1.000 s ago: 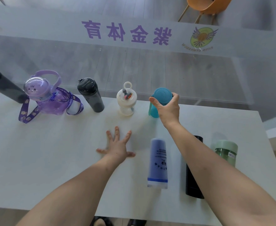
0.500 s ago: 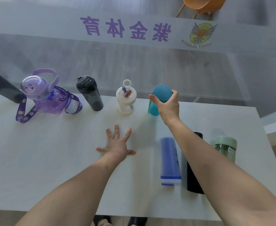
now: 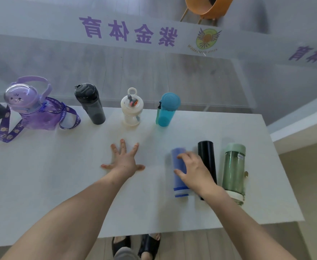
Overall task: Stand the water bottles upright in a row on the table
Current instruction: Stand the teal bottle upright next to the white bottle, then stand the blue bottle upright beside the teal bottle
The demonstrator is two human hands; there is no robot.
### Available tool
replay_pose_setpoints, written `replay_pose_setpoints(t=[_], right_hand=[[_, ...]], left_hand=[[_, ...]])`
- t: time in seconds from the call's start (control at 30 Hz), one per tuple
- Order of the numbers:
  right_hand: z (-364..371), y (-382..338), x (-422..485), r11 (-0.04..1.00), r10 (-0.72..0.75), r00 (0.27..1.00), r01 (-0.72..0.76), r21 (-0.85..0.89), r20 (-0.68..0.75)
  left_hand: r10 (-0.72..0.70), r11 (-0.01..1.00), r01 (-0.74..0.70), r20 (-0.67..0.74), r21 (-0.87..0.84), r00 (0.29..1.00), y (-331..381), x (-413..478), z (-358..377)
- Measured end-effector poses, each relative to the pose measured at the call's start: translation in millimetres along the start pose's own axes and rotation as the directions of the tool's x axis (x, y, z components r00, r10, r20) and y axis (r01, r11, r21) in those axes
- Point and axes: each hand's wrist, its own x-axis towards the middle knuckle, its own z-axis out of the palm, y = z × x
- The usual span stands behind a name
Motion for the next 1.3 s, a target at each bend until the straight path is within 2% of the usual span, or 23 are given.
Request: replay_pose_setpoints(t=[0.1, 0.23, 0.33, 0.43, 0.6, 0.73, 0.83, 0.9, 1.13, 1.3], right_hand=[[9, 0, -23, 0.995, 0.018, 0.992, -0.006, -0.095, 0.125], [17, -5, -39, 0.996, -0.013, 0.961, 0.036, -0.078, 0.277], [23, -8, -41, 0.983, -0.042, 0.946, 0.096, -0.154, 0.32], [24, -10, -40, 0.99, -0.026, 0.95, 0.067, -0.122, 0.311], [-3, -15, -29, 0.987, 0.015, 0.953, -0.063, 0.15, 0.302], [-46, -10, -8, 0.979, 0.017, 0.974, -0.062, 0.193, 0.226], [-74, 0, 15, 0.93, 0.03, 0.985, -0.09, 0.355, 0.17], [-87, 10, 33, 0.91, 0.063, 0.991, -0.105, 0.401, 0.117], [-96, 37, 70, 0.864, 0.032, 0.999, -0.032, 0.503, 0.009], [-97, 44, 82, 0.873, -0.047, 0.997, 0.069, 0.482, -0.058]], left_hand=[[0.053, 0.997, -0.053, -0.009, 0.056, 0.999, -10, -9, 6], [0.124, 0.986, -0.123, -0.008, 0.109, 0.992, -23, -28, 19], [0.159, 0.98, -0.159, 0.012, 0.117, 0.987, -30, -39, 24], [0.177, 0.977, -0.18, 0.034, 0.118, 0.984, -34, -44, 24], [0.171, 0.982, -0.176, 0.07, 0.072, 0.983, -28, -49, 17], [0.162, 0.985, -0.166, 0.08, 0.049, 0.984, -11, -54, 11], [0.166, 0.985, -0.168, 0.054, 0.038, 0.985, 7, -56, 11], [0.16, 0.987, -0.161, 0.042, 0.015, 0.986, 21, -56, 14], [0.079, 0.997, -0.079, 0.055, -0.009, 0.995, 77, -60, 41], [-0.035, 0.998, 0.037, -0.049, 0.044, 0.998, 97, -57, 63]])
